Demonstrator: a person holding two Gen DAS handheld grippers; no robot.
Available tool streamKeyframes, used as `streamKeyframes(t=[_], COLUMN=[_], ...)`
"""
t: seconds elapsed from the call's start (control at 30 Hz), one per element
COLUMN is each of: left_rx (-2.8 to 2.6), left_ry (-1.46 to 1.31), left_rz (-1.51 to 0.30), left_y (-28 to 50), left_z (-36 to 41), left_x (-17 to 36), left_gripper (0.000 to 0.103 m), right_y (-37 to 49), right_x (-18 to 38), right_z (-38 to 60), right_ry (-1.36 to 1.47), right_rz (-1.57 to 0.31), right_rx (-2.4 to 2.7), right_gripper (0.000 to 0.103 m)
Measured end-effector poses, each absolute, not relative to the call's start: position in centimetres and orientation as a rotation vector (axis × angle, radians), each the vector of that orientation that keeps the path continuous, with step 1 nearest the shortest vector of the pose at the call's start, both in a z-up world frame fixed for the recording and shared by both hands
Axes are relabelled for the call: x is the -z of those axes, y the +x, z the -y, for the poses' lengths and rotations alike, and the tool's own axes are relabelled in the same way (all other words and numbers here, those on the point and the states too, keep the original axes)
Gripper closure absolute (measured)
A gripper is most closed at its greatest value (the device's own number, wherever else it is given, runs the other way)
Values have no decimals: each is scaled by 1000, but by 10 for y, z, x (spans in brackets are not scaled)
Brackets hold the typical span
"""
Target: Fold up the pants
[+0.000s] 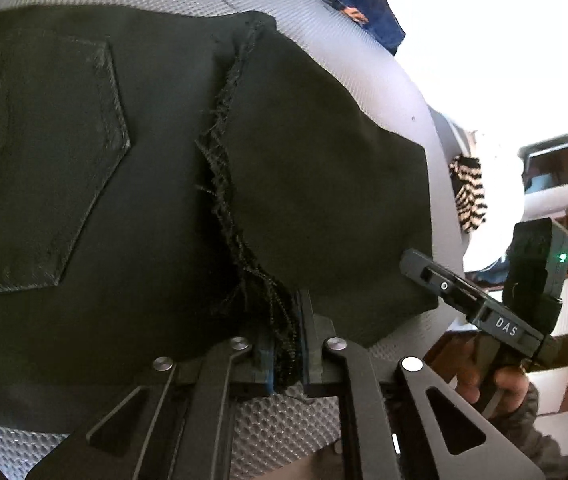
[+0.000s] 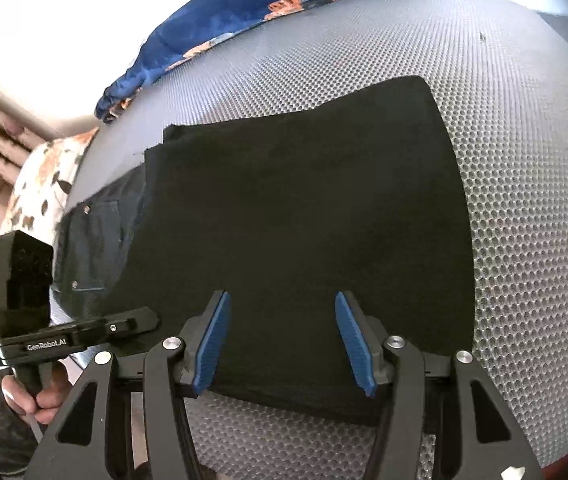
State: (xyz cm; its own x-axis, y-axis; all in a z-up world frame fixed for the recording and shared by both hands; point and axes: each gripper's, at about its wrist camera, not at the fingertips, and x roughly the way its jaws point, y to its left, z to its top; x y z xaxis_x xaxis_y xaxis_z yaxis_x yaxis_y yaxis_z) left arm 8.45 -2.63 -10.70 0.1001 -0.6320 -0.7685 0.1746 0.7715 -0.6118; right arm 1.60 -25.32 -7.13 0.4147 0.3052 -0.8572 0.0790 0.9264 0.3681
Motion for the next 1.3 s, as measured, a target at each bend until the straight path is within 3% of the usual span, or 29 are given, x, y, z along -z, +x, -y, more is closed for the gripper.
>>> streamKeyframes(t=[0.13, 0.27, 0.43, 0.83, 1.2, 1.27, 1.3], left_rx=[564, 490, 555, 596, 575, 554, 548], left_ry=[-260, -74, 8, -34, 3, 19, 25], left_rz=[-1283, -1078, -951, -1011, -1009, -1012, -1011], left_y=[84, 87, 108, 183, 178, 173, 171], left_z=[27, 27, 44, 72, 76, 76, 75], left_x=[89, 61, 53, 90, 89, 86, 86], left_gripper=[78, 74, 71, 71, 71, 67, 58], right_y=[19, 26, 51, 102, 114, 114, 115], right_x=[68, 53, 45, 70, 70, 69, 68], right_z=[246, 249, 252, 254, 255, 256, 255], right_ry=[305, 247, 134, -31, -1, 12, 14], right_rz=[-1158, -1088, -1043, -1031, -1033, -1043, -1050], right_rx=[-150, -106, -40, 43, 64, 61, 57], right_gripper=[50, 50, 50, 54, 50, 47, 45])
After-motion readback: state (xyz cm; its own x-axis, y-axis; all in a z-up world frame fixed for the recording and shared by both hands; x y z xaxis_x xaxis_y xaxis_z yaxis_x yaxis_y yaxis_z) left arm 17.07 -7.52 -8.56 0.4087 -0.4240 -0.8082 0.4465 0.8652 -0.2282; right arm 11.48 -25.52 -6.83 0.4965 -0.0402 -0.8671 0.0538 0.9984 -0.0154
